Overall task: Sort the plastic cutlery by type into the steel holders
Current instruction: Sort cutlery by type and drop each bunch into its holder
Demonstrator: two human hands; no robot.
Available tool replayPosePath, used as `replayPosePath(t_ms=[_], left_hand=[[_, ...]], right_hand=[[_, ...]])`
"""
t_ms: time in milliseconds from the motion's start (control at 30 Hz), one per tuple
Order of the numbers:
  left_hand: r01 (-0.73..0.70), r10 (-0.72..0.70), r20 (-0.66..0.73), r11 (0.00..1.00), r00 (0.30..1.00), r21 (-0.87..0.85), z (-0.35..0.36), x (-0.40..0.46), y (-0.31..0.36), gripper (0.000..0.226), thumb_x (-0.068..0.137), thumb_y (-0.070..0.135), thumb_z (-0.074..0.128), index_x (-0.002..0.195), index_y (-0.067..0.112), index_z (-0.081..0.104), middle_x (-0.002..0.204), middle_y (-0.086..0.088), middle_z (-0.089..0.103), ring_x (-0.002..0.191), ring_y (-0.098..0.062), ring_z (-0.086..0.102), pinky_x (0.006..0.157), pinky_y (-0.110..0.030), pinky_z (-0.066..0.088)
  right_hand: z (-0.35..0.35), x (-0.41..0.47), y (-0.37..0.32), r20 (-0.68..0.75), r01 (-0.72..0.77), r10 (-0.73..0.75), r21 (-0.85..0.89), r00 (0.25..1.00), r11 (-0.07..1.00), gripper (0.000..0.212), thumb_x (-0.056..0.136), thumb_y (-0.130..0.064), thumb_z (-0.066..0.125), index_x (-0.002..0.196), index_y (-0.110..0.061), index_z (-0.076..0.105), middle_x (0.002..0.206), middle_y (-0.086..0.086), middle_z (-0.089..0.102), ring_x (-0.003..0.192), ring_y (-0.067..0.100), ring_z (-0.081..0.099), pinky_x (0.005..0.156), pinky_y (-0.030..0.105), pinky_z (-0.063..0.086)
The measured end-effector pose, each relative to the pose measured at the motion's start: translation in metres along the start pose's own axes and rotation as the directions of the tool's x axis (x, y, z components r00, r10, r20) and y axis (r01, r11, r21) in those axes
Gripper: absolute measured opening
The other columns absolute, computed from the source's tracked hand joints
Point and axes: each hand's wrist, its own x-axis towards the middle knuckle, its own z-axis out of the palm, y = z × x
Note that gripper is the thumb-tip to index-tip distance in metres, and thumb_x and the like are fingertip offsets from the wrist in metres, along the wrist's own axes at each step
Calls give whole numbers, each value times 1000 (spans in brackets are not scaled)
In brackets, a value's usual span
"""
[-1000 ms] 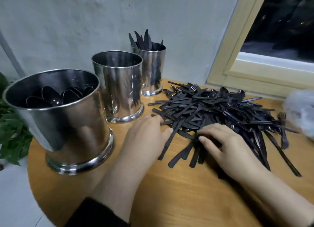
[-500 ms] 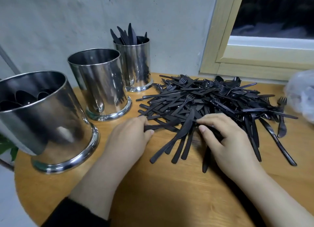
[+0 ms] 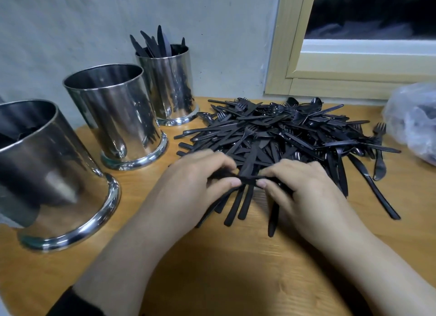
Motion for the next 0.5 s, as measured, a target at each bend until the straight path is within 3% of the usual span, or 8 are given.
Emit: replayPosePath(t_ms=[67,100,167,267,367,500], left_hand=[[43,-56,-155,995,986,-86,-1,1,3,38,86,57,54,122,47,56,109,29,54,104,15,47,82,-5,38],[77,-113,-241,985,964,-153,-2,1,2,34,88,54,54,121,46,55,108,29,54,103,16,48,81,-3,38],[155,-235,-332,956,914,-250,1,4,0,25,93,48,54,117,40,59,102,24,58,100,14,53,74,-5,42],[262,-273,-195,962,942,-78,20,9,-3,32,97,52,52,121,34,63,104,19,59,93,2,57,77,-16,49],[272,-277,14,951,961,149,41,13,0,49,96,60,54,136,33,59,118,13,59,101,-8,58,85,-31,56],[246,-281,107,933,954,261,52,18,-1,53,97,57,59,142,30,56,124,7,58,107,-15,58,83,-31,52]], right_hand=[[-9,-6,6,-7,-100,101,49,995,994,17,96,-43,52,96,-32,64,85,-19,62,82,1,58,72,21,44],[-14,-9,10,-38,-155,159,88,987,984,13,96,-41,54,94,-32,64,82,-20,62,81,-2,59,68,12,43],[-20,-13,19,-95,-279,304,211,948,937,9,96,-34,59,87,-33,62,69,-18,62,75,-6,58,61,8,41],[-21,-16,30,-94,-396,477,431,874,811,18,99,-34,58,84,-29,66,57,-15,58,51,6,48,50,18,38],[-18,-16,30,-90,-415,556,571,826,709,18,100,-38,56,92,-32,71,51,-7,47,50,15,41,54,33,37],[-18,-15,28,-7,-413,647,764,762,495,24,102,-31,55,93,-21,75,57,-3,41,51,14,36,49,29,35]])
